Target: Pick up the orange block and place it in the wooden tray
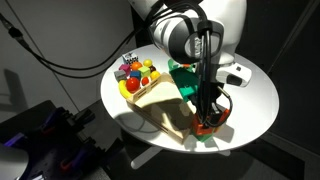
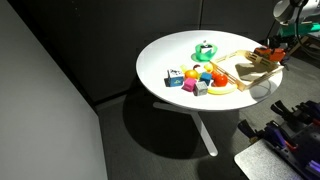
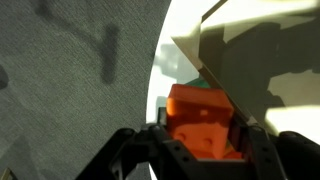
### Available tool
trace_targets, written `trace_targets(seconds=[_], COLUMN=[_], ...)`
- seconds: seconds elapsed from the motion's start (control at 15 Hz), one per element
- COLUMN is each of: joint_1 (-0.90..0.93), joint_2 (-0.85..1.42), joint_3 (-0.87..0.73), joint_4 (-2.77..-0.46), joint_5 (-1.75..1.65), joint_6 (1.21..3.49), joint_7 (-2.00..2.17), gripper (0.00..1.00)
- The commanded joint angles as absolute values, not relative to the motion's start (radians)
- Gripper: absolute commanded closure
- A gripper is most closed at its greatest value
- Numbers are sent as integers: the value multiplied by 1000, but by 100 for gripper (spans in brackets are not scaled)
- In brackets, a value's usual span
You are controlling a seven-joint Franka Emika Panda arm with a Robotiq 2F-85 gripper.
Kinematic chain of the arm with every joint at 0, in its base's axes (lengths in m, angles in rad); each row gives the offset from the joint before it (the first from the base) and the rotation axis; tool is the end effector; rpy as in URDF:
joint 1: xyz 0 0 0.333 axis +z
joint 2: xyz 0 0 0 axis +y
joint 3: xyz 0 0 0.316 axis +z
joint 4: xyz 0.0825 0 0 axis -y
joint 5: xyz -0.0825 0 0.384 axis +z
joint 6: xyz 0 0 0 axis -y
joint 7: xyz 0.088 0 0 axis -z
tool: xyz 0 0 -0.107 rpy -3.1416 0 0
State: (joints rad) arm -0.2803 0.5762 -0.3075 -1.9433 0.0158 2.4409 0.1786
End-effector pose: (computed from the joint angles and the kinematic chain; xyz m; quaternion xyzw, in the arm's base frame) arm 0.5149 -0.3367 0.1908 0.9298 -0.3586 -0.0414 0.0715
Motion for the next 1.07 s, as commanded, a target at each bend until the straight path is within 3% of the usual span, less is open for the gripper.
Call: trace_targets(seconds=[0.0, 0.33, 0.8, 0.87, 0.93, 1.0], joint_1=[-285, -265, -220, -214, -208, -202], joint_2=[551, 484, 393, 379, 365, 351], joint_3=[-299, -293, -282, -282, -282, -282], joint_4=[-1938, -1985, -2104, -2123, -2141, -2158], joint_5=[17, 0, -42, -50, -59, -68], joint_6=[2417, 2387, 2420, 2424, 2423, 2424], joint_7=[169, 153, 132, 130, 129, 129], gripper=[68, 75, 75, 57, 25, 26])
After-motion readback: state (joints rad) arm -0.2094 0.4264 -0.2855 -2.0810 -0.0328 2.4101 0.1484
